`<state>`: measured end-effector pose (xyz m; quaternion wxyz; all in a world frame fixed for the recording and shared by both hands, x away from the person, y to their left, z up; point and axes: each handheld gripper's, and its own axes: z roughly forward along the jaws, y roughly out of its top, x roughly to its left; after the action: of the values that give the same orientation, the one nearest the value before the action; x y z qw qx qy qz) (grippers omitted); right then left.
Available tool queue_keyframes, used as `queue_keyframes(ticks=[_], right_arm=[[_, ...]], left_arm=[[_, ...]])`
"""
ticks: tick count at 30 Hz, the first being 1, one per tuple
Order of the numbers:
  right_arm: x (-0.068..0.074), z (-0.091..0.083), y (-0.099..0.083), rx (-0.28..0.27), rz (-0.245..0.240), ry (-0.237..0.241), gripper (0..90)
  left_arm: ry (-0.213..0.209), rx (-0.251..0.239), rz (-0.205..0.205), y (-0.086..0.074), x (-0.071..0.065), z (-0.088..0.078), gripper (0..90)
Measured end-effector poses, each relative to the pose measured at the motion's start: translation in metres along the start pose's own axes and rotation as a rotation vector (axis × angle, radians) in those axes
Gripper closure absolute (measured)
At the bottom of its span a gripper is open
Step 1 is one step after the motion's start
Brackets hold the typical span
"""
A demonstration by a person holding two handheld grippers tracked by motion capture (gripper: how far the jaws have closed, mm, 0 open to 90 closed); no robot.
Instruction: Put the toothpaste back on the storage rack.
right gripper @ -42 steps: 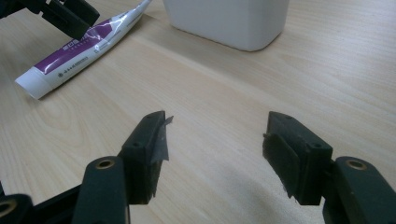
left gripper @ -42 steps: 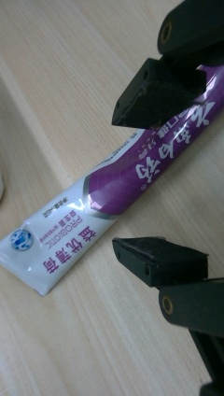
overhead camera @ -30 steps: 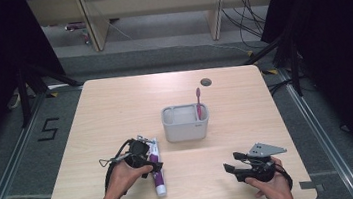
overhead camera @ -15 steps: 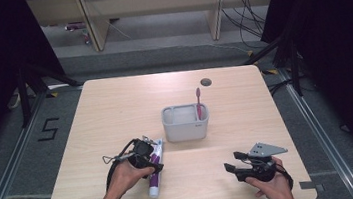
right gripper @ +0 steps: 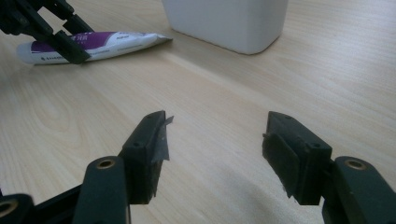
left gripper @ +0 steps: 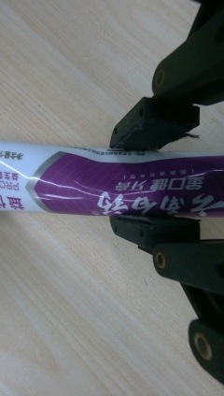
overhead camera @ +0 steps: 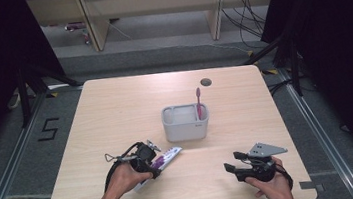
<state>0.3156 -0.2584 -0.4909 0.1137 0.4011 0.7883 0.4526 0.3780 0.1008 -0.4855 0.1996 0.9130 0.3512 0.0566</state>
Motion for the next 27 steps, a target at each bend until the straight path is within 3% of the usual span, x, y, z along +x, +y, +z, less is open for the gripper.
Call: queue_keyframes(ticks=[5, 9, 12, 14, 15, 16, 17, 19, 20, 22, 25, 26, 27], right_arm=[[0.000, 0.000, 0.000, 0.002, 0.001, 0.000, 40.0], [0.000, 0.000, 0.000, 0.001, -0.002, 0.000, 40.0], [0.000, 0.000, 0.000, 0.001, -0.001, 0.000, 40.0], [0.000, 0.000, 0.000, 0.001, 0.000, -0.001, 40.0], [-0.001, 0.000, 0.000, -0.004, -0.006, -0.003, 40.0], [-0.004, 0.000, 0.001, -0.012, -0.046, -0.013, 40.0], [-0.004, -0.001, 0.001, -0.008, -0.048, -0.013, 40.0], [-0.003, 0.000, 0.000, -0.007, -0.024, -0.003, 40.0], [-0.004, 0.000, 0.000, -0.015, -0.045, -0.013, 40.0], [-0.002, 0.000, 0.000, -0.007, -0.017, -0.005, 40.0], [-0.004, 0.000, 0.001, -0.020, -0.043, -0.012, 40.1], [-0.002, 0.000, 0.000, -0.016, -0.012, 0.000, 40.1], [-0.002, 0.000, 0.000, -0.015, -0.012, 0.000, 40.0]], left_arm=[[-0.003, 0.023, 0.039, 0.004, -0.002, -0.004, 58.5], [-0.017, 0.012, 0.064, 0.008, -0.003, -0.008, 68.5], [-0.005, 0.036, 0.086, 0.010, -0.005, -0.006, 67.9], [-0.008, 0.046, 0.078, 0.012, -0.007, -0.005, 68.4], [-0.009, 0.054, 0.095, 0.013, -0.007, -0.005, 68.7], [-0.009, 0.059, 0.106, 0.014, -0.007, -0.005, 69.5], [-0.019, 0.070, 0.093, 0.015, -0.008, -0.004, 69.9], [-0.025, 0.081, 0.104, 0.018, -0.009, -0.002, 70.8], [-0.029, 0.081, 0.102, 0.019, -0.009, -0.001, 71.3], [-0.033, 0.087, 0.108, 0.020, -0.009, 0.000, 72.3], [-0.037, 0.095, 0.111, 0.022, -0.009, 0.001, 72.6], [-0.038, 0.095, 0.110, 0.022, -0.010, 0.001, 72.7], [-0.038, 0.097, 0.113, 0.022, -0.010, 0.002, 72.7]])
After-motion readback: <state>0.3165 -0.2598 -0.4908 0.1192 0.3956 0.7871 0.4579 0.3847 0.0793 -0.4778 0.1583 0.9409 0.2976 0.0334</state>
